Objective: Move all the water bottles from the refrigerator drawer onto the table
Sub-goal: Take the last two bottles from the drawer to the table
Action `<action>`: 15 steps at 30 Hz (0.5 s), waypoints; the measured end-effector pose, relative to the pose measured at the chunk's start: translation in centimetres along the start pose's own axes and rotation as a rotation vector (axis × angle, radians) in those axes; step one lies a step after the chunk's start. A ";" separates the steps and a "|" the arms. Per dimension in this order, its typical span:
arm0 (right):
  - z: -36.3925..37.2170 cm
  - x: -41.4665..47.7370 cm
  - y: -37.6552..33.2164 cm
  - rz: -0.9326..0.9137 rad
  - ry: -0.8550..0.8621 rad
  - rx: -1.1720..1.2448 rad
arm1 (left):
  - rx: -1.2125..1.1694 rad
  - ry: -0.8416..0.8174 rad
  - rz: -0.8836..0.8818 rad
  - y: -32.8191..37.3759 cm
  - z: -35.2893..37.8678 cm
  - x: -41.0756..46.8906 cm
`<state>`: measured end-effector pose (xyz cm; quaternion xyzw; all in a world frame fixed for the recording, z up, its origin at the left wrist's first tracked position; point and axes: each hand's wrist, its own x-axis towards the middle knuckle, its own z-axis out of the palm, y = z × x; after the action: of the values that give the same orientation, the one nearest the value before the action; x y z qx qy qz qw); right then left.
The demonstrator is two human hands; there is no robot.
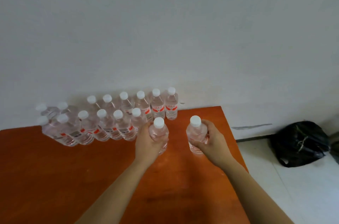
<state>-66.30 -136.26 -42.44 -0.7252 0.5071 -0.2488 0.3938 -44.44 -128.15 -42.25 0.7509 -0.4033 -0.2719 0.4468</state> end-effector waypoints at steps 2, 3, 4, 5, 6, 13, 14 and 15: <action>0.9 0.6 0.8 0.052 0.015 -0.015 | 0.029 -0.042 0.015 -0.7 0.4 2.2; 1.3 0.9 1.2 0.081 0.018 -0.021 | 0.033 -0.064 0.029 -1.1 0.6 3.3; 1.7 1.2 1.5 0.103 0.019 -0.030 | 0.038 -0.088 0.047 -1.4 1.0 4.3; 2.0 1.5 1.8 0.113 0.022 -0.041 | 0.052 -0.112 0.062 -1.7 1.3 5.3; 2.4 1.7 2.0 0.113 0.029 -0.056 | 0.072 -0.127 0.073 -2.0 1.7 6.2; 4.2 5.0 2.8 0.107 0.011 -0.149 | 0.215 -0.115 0.083 -3.2 3.1 10.3; 4.4 5.8 2.7 0.089 -0.008 -0.182 | 0.216 -0.105 0.079 -3.2 3.1 10.5; 4.7 6.8 2.6 0.065 -0.031 -0.209 | 0.212 -0.101 0.075 -3.2 3.1 10.7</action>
<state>-61.68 -141.52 -47.53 -0.7492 0.5476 -0.1704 0.3315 -40.01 -137.78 -47.05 0.7637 -0.4795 -0.2481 0.3540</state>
